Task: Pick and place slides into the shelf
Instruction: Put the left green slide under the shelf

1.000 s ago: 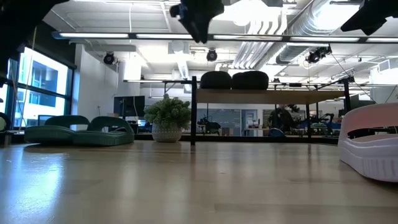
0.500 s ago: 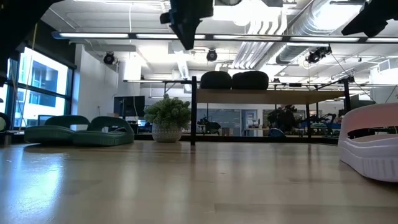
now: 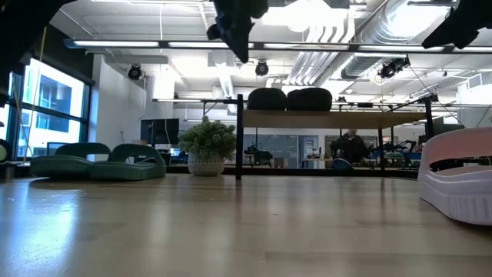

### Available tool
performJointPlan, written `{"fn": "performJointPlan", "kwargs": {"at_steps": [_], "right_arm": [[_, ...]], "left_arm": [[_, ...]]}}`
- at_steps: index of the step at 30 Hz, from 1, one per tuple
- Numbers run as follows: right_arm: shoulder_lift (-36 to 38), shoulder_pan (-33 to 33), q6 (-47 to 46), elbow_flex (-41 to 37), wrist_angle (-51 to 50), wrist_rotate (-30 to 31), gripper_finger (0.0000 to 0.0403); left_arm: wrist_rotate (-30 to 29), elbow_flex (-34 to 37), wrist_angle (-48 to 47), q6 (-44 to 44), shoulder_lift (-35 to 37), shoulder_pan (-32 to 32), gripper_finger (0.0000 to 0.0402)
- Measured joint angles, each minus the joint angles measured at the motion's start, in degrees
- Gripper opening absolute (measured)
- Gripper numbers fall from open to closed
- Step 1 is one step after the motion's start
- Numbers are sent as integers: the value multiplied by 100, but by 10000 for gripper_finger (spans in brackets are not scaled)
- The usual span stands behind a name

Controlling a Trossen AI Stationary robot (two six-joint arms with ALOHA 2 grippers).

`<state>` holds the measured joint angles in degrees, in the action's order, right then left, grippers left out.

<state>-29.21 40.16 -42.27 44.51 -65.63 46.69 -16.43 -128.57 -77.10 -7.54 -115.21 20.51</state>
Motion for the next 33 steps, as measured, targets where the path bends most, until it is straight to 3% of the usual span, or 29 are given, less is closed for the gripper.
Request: {"fn": "performJointPlan", "kwargs": {"at_steps": [7,12,18,22,27,33], "right_arm": [[2,0,-38,0,-17,29,24],[2,0,-38,0,-17,27,24],[2,1,-38,0,-17,28,24],[2,0,-38,0,-18,27,24],[0,0,-38,0,-17,30,24],[0,0,-40,0,-15,31,24]], "left_arm": [[445,-2,125,227,89,13,2],[1730,0,355,567,87,-70,3],[2636,0,-239,1817,100,-679,2],[2982,9,-93,1989,204,-1160,1],[2997,1,798,2125,705,-1731,0],[2476,-2,1936,2079,1486,-2012,0]]}}
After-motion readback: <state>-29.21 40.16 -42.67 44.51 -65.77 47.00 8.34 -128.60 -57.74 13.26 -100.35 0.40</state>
